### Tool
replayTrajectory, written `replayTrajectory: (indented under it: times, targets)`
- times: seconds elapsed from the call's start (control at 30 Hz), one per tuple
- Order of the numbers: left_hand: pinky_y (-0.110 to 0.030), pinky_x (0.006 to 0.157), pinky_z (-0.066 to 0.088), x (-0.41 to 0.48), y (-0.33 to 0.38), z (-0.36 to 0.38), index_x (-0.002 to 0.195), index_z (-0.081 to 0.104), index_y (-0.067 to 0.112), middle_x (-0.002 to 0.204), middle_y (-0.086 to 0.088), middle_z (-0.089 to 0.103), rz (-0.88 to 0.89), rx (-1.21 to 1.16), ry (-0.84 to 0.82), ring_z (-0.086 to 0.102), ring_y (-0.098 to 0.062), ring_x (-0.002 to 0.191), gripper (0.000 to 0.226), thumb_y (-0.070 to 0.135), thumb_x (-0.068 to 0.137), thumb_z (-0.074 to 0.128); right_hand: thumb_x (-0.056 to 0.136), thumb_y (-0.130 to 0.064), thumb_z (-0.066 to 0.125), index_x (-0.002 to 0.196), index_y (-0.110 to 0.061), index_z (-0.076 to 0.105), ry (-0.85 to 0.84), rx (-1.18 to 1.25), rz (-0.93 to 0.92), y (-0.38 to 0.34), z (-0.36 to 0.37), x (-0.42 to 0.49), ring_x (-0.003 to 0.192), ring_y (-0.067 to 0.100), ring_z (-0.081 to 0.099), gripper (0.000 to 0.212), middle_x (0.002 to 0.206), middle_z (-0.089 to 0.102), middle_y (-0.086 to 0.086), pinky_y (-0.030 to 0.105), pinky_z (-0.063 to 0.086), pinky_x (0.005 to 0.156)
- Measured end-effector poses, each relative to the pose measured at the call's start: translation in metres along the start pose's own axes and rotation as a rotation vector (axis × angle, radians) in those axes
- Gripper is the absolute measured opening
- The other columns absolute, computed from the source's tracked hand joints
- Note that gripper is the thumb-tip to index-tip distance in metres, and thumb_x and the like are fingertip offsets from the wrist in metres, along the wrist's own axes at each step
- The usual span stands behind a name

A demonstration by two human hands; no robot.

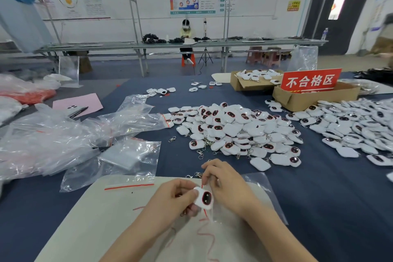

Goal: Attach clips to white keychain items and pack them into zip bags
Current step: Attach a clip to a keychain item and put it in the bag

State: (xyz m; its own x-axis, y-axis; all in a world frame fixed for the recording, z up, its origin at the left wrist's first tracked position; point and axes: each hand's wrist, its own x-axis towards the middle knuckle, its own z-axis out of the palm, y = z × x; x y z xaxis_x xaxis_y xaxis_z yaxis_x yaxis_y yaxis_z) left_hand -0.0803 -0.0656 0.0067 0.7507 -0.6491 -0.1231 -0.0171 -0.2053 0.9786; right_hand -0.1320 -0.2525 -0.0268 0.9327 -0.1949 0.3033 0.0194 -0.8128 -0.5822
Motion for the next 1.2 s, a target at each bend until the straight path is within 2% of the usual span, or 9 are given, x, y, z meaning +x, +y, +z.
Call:
replayTrajectory:
  times: [0.17,0.3,0.43,0.57,0.77,0.87,0.97,1.03,1.2]
  targets:
    - [-0.021,0.055,0.049,-0.001,0.011,0.015,0.103,0.065,-0.002,0.064,-0.006,0.064,0.003,0.076,-0.017,0.061,-0.017,0.052,0.01,0.005,0.099,0.06,0.089,-0.015,0.044,0.077,-0.046,0.05,0.065,-0.021,0.048,-0.009,-0.007,0.002,0.106,-0.002,0.049,0.034,0.113,0.054,-0.025,0.02,0.042,0.086]
    - [-0.025,0.067,0.047,-0.001,0.013,0.02,0.08,0.064,0.01,0.064,-0.001,0.065,0.066,0.278,-0.105,0.057,-0.01,0.06,0.026,0.018,0.102,0.052,0.085,-0.014,0.045,0.074,-0.041,0.052,0.091,0.019,0.104,-0.017,-0.012,0.006,0.101,-0.003,0.051,0.031,0.107,0.056,-0.021,0.028,0.046,0.086]
    - [-0.025,0.069,0.049,-0.004,0.005,0.019,0.092,0.06,0.013,0.078,-0.005,0.075,0.029,0.217,-0.108,0.064,-0.012,0.068,0.007,0.018,0.094,0.065,0.085,-0.013,0.046,0.075,-0.036,0.056,0.094,0.061,0.14,-0.021,-0.008,0.007,0.094,-0.002,0.054,0.027,0.103,0.058,-0.019,0.029,0.048,0.083]
    - [-0.035,0.078,0.056,-0.005,-0.003,0.02,0.104,0.059,0.013,0.081,-0.007,0.077,0.05,0.152,-0.094,0.068,-0.017,0.071,0.009,0.011,0.095,0.059,0.084,-0.014,0.045,0.079,-0.031,0.059,0.076,0.107,0.161,-0.024,-0.005,0.007,0.09,0.002,0.056,0.023,0.1,0.06,-0.016,0.03,0.049,0.082]
    - [-0.021,0.071,0.051,-0.001,-0.012,0.01,0.106,0.067,0.032,0.088,0.005,0.075,0.185,0.373,-0.09,0.063,-0.006,0.069,0.015,0.024,0.098,0.059,0.084,-0.013,0.045,0.079,-0.037,0.061,-0.047,0.192,0.188,-0.019,-0.013,0.005,0.08,0.003,0.059,0.03,0.096,0.065,-0.015,0.029,0.051,0.079]
    - [-0.031,0.075,0.055,0.004,-0.016,0.008,0.107,0.068,0.027,0.088,0.002,0.075,0.171,0.212,0.006,0.068,-0.012,0.071,0.02,0.011,0.1,0.058,0.087,-0.009,0.044,0.086,-0.036,0.067,-0.078,0.237,0.162,-0.015,-0.017,0.007,0.076,0.003,0.058,0.035,0.094,0.068,-0.013,0.023,0.049,0.075]
    - [-0.024,0.068,0.053,0.017,-0.016,0.004,0.108,0.066,0.017,0.089,-0.002,0.075,0.154,0.058,0.071,0.07,-0.016,0.071,0.021,0.002,0.102,0.053,0.094,-0.003,0.042,0.103,-0.037,0.071,-0.016,0.285,0.165,-0.011,-0.02,0.013,0.096,-0.007,0.06,0.045,0.106,0.069,-0.019,0.014,0.046,0.085]
    - [-0.02,0.063,0.052,0.028,-0.013,0.0,0.107,0.066,0.015,0.087,-0.004,0.074,0.168,0.013,0.148,0.071,-0.015,0.069,0.022,0.0,0.102,0.051,0.095,-0.003,0.044,0.11,-0.036,0.071,0.083,0.221,0.174,-0.007,-0.022,0.021,0.102,-0.004,0.057,0.045,0.111,0.066,-0.019,0.019,0.045,0.091]
    - [-0.019,0.067,0.052,0.064,-0.008,0.003,0.111,0.064,0.025,0.093,0.005,0.072,0.204,0.157,0.269,0.068,-0.008,0.069,0.022,0.009,0.103,0.051,0.1,-0.022,0.046,0.139,-0.031,0.053,0.211,-0.31,0.337,0.011,-0.016,0.039,0.141,0.021,0.032,0.04,0.152,0.04,-0.001,0.038,0.026,0.117]
